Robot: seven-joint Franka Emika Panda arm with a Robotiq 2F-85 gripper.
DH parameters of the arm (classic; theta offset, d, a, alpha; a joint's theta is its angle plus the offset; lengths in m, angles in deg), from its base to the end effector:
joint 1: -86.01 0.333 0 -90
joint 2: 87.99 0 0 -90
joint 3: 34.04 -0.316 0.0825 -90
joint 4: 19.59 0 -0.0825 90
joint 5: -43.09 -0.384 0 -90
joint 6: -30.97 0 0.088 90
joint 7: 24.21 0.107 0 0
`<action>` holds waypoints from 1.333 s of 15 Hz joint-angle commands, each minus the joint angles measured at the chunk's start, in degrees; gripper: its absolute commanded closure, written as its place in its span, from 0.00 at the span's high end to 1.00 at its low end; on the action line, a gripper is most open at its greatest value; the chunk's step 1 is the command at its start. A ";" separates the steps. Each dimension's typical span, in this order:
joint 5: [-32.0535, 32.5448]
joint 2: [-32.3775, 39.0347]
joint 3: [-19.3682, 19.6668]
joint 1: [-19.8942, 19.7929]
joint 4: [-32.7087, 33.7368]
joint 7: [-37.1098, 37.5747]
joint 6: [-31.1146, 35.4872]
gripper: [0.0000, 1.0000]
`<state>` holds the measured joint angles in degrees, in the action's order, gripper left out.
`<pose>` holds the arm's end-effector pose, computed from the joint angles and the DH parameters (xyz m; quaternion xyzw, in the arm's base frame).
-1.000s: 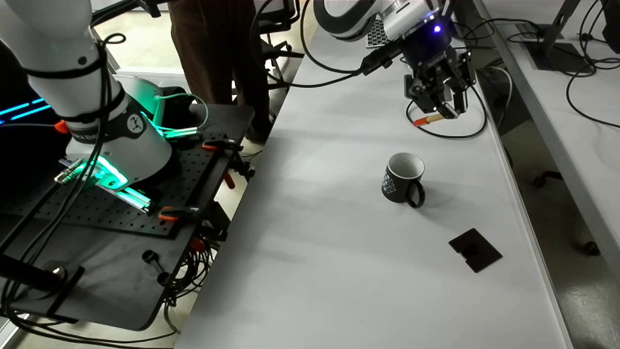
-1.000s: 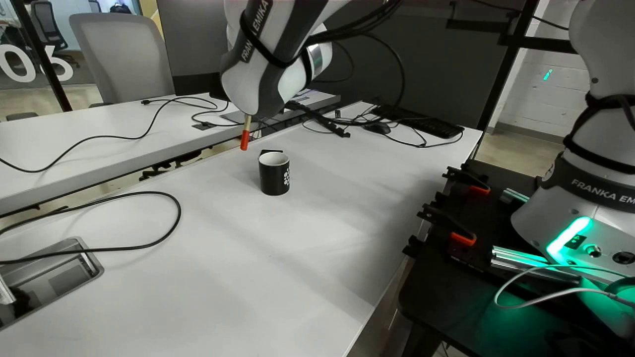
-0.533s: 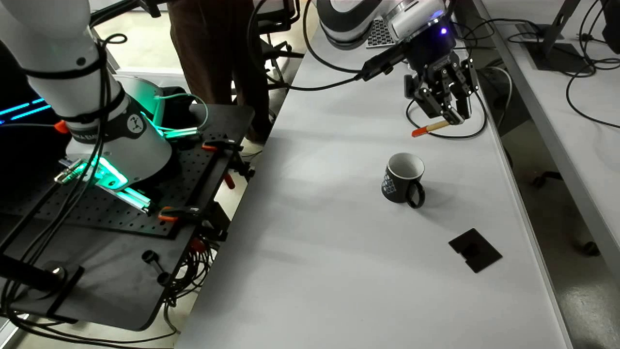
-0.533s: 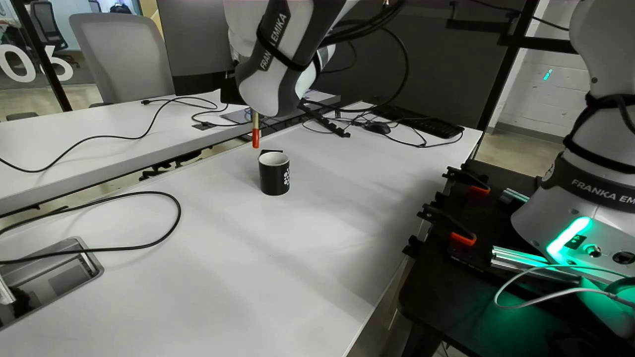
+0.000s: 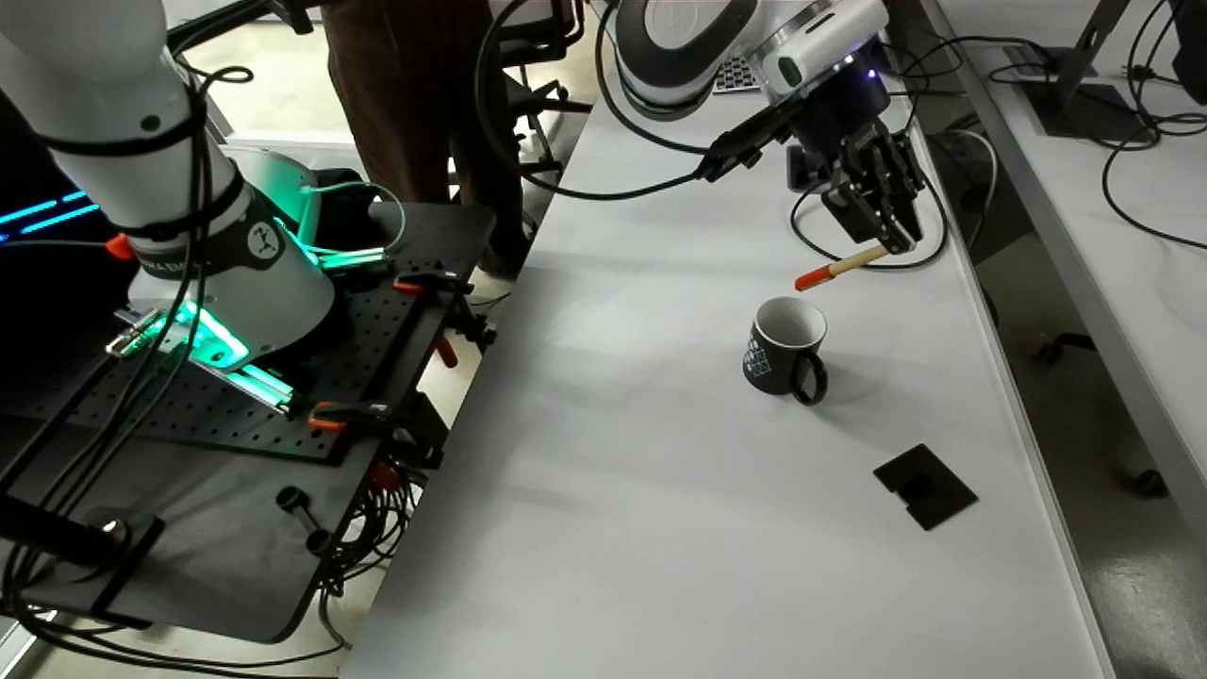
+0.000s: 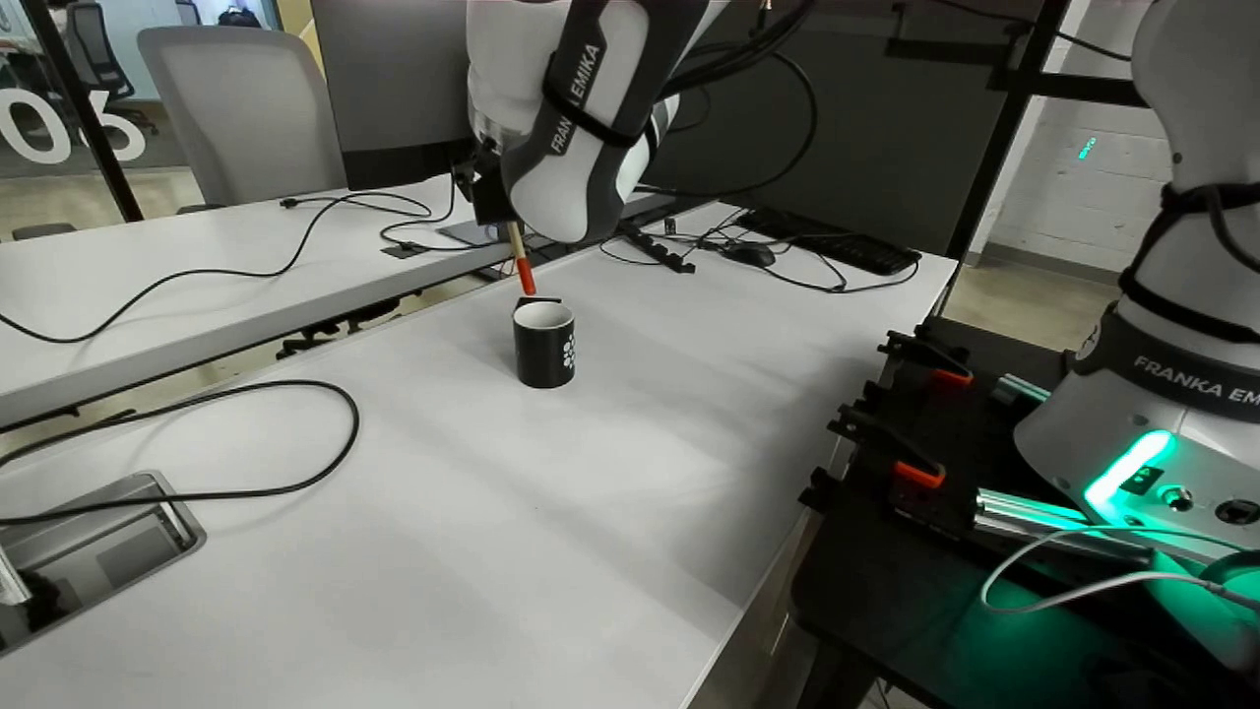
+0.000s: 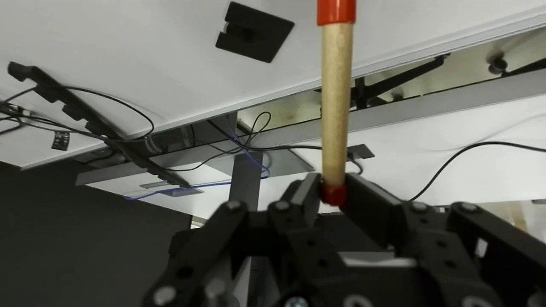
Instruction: Put the pen in the cup
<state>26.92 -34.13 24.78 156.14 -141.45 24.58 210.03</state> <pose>0.5956 0.1315 0.2196 0.8833 -0.2381 0.3824 0.1296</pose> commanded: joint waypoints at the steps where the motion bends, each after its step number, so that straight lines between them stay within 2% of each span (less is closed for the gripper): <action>1: 1.21 -4.21 -4.07 -3.69 -1.87 -7.03 4.33 0.05; 5: -1.00 -4.42 -7.19 -6.03 -2.97 -10.40 6.87 0.05; 12: -6.12 -3.03 -10.10 -7.37 -3.39 -9.55 9.22 0.05; 20: -11.33 -2.12 -11.00 -7.46 -2.78 -9.28 10.89 0.05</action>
<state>17.90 -36.21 14.34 149.09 -144.16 16.55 219.14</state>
